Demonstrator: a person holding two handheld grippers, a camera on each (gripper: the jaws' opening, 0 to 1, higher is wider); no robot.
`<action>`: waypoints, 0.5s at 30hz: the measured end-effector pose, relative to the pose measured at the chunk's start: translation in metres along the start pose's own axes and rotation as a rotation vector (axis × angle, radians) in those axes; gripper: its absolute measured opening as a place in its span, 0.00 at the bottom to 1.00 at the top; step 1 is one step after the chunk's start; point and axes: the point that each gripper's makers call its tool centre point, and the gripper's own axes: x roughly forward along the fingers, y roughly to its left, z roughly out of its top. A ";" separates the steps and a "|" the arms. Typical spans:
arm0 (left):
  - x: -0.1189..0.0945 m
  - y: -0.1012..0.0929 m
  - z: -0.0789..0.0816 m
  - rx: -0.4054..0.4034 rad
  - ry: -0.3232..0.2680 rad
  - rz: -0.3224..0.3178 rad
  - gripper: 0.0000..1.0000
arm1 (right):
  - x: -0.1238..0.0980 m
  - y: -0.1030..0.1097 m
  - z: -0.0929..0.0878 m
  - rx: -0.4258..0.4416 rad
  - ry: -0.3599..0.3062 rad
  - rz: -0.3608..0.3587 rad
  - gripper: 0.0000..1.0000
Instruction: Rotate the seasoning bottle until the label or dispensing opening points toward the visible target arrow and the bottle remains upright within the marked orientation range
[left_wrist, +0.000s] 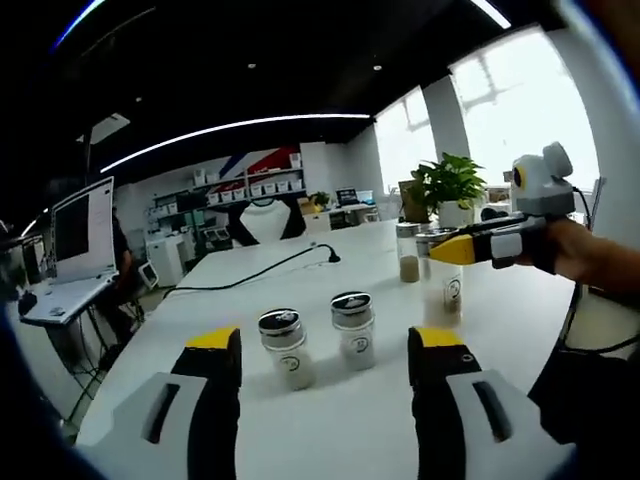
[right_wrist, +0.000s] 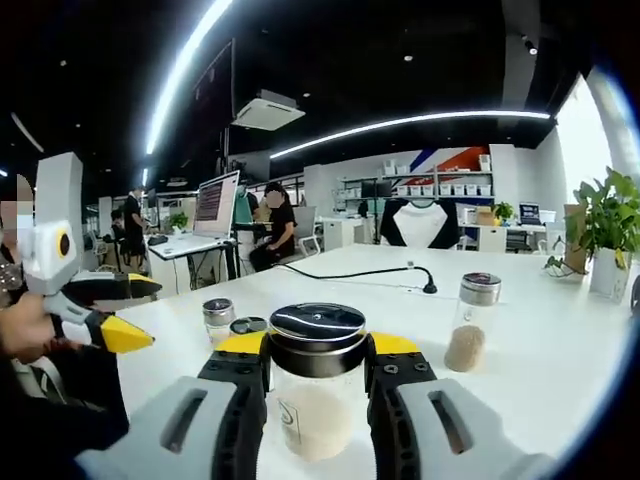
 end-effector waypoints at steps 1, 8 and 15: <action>-0.001 0.002 -0.001 0.000 0.004 0.004 0.72 | 0.002 0.000 0.000 -0.005 0.004 0.003 0.34; -0.001 0.006 -0.011 -0.002 0.038 0.010 0.71 | 0.016 -0.004 -0.009 -0.021 0.040 0.012 0.34; -0.001 0.012 0.000 -0.007 -0.011 0.037 0.81 | 0.022 -0.002 -0.008 0.006 0.032 0.026 0.34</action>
